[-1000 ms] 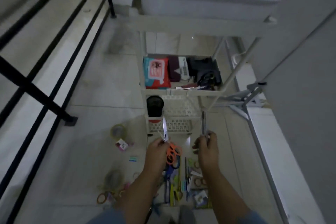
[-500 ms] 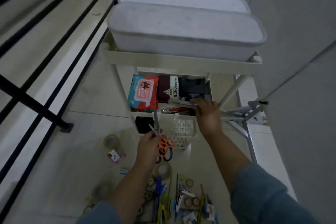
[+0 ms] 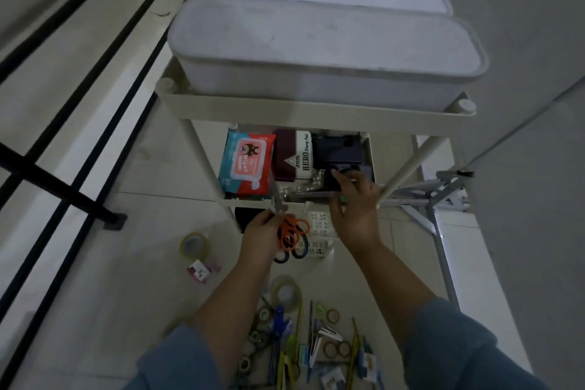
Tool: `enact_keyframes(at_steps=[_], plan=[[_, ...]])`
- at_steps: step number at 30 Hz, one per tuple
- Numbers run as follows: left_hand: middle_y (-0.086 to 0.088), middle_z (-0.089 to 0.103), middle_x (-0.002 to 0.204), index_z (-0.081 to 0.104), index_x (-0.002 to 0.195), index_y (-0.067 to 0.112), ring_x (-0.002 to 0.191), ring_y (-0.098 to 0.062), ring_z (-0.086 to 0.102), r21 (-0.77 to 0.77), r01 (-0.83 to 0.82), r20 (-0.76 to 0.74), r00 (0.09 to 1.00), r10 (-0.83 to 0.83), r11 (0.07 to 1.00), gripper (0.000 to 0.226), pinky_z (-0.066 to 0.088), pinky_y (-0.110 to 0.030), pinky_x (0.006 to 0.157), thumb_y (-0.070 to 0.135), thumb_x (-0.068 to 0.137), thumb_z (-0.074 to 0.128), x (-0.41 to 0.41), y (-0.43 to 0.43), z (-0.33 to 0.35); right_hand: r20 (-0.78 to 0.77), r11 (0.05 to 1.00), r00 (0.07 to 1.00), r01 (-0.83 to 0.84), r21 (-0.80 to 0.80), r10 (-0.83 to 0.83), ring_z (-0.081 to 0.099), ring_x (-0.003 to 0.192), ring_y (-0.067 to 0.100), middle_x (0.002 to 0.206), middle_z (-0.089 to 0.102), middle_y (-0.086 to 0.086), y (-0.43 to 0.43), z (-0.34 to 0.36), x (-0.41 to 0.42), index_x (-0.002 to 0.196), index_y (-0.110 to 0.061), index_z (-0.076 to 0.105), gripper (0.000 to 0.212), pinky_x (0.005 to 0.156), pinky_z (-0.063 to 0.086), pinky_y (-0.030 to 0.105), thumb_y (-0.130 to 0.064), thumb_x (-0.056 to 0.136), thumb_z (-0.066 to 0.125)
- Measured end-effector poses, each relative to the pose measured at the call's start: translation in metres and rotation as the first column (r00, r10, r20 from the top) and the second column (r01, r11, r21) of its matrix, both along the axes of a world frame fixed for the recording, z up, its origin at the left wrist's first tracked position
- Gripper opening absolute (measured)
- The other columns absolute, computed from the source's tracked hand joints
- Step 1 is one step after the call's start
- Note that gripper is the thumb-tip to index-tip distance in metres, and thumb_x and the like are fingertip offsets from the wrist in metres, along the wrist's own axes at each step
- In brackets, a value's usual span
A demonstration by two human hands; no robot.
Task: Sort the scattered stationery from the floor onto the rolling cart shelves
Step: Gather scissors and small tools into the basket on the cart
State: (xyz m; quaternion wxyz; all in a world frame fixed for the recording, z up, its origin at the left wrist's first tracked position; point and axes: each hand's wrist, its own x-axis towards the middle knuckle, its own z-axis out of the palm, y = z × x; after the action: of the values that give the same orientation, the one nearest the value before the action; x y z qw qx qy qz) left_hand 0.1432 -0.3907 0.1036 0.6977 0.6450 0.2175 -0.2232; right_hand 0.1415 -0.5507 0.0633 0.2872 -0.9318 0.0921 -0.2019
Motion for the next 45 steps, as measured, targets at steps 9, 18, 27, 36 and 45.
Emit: enact_keyframes(at_steps=[9,18,27,36,45], plan=[[-0.007,0.067,0.086,0.064,0.088,0.015,0.082,-0.021,0.061,-0.098,-0.036,0.1,0.994,0.046,0.994,0.023,0.047,-0.029,0.074,0.015,0.098,0.043,0.011,-0.017,0.0,-0.317,0.224,0.863,0.245,0.943,0.393,0.068,0.087,0.026,0.101,0.068,0.016,0.019,0.032,-0.019,0.114,-0.007,0.063,0.023,0.072,0.058,0.032,-0.011,0.094,0.052],[-0.002,0.056,0.063,0.064,0.082,0.018,0.055,-0.014,0.047,0.009,0.017,0.054,0.998,-0.017,1.0,0.024,0.038,-0.022,0.052,0.006,0.092,0.047,0.04,-0.018,-0.001,-0.287,0.708,0.948,0.109,0.697,0.136,0.063,0.099,0.025,0.107,0.064,0.013,-0.028,0.052,0.008,0.118,-0.002,0.061,0.026,0.086,0.055,0.029,-0.003,0.094,0.05],[-0.017,0.067,0.095,0.06,0.087,0.016,0.082,-0.027,0.06,0.109,0.033,-0.021,0.999,-0.031,0.994,0.023,0.046,-0.033,0.066,0.022,0.098,0.041,0.035,-0.016,-0.01,-0.438,0.984,0.881,-0.167,0.059,0.176,0.059,0.107,0.023,0.121,0.061,0.011,-0.036,0.044,0.025,0.121,-0.013,0.062,0.032,0.084,0.038,0.017,-0.007,0.096,0.043],[0.001,0.065,0.057,0.06,0.089,0.013,0.06,-0.017,0.053,0.043,0.008,0.033,0.999,-0.01,0.999,0.018,0.042,-0.03,0.057,0.018,0.098,0.045,0.031,-0.011,-0.014,-0.42,0.986,0.899,-0.16,-0.045,0.127,0.056,0.102,0.03,0.111,0.058,0.019,-0.038,0.028,0.022,0.122,0.0,0.06,0.037,0.08,0.039,0.02,0.009,0.09,0.046],[0.002,0.069,0.07,0.06,0.087,0.016,0.055,-0.011,0.055,-0.04,0.01,0.006,1.0,-0.01,0.999,0.027,0.036,-0.018,0.043,0.02,0.101,0.037,0.03,-0.012,-0.013,-0.374,0.996,0.924,-0.089,-0.008,0.08,0.05,0.102,0.026,0.108,0.055,0.009,-0.035,0.019,0.02,0.114,0.002,0.061,0.027,0.068,0.033,0.006,-0.005,0.092,0.047]])
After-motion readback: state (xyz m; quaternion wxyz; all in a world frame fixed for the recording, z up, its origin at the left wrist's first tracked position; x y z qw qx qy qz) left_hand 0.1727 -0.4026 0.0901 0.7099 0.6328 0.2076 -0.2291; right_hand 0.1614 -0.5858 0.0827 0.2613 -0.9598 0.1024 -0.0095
